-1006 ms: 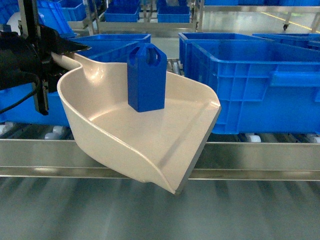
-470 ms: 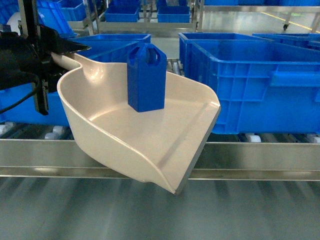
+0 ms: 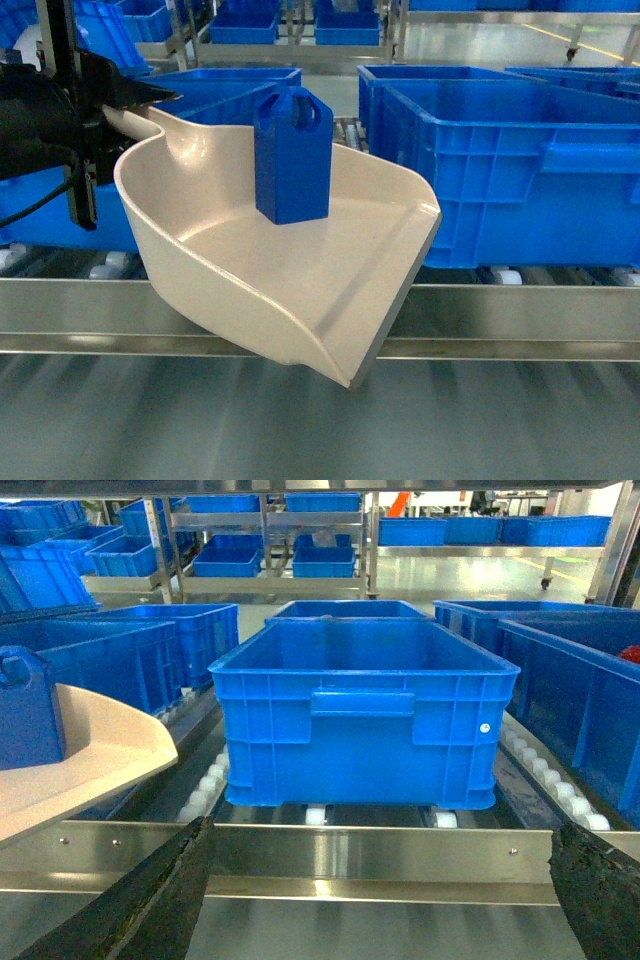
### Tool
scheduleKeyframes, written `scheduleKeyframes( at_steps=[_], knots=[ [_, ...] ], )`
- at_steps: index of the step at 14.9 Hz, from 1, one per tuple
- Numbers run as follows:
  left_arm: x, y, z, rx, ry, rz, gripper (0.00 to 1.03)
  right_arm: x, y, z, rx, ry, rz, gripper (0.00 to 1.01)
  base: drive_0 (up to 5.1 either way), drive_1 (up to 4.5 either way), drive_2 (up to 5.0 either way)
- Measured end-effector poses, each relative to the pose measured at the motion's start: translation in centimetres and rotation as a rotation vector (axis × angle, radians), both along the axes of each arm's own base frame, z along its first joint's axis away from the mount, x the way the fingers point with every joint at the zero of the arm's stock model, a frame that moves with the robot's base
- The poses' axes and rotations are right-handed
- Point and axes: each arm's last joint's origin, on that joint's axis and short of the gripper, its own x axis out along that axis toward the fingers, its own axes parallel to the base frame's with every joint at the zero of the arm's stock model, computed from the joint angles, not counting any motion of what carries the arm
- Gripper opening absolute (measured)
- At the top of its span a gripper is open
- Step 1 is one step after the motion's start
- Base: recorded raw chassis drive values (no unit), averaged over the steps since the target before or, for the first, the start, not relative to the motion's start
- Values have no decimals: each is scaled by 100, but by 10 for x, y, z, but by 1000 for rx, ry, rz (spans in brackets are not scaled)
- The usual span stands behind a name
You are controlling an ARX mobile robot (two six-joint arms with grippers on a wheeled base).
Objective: Place part in tray to right shelf
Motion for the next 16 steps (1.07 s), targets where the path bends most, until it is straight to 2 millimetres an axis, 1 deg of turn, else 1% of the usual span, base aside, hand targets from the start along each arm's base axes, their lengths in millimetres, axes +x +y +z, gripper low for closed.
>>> scheduleKeyframes(
  at_steps=[15,16],
  knots=[
    [0,0,0,0,0,0,12,0,0,0,0,0,0,98,0,0,0],
    [-1,-2,2,-11,-50,29,12,0,0,0,0,0,0,98,0,0,0]
  ],
)
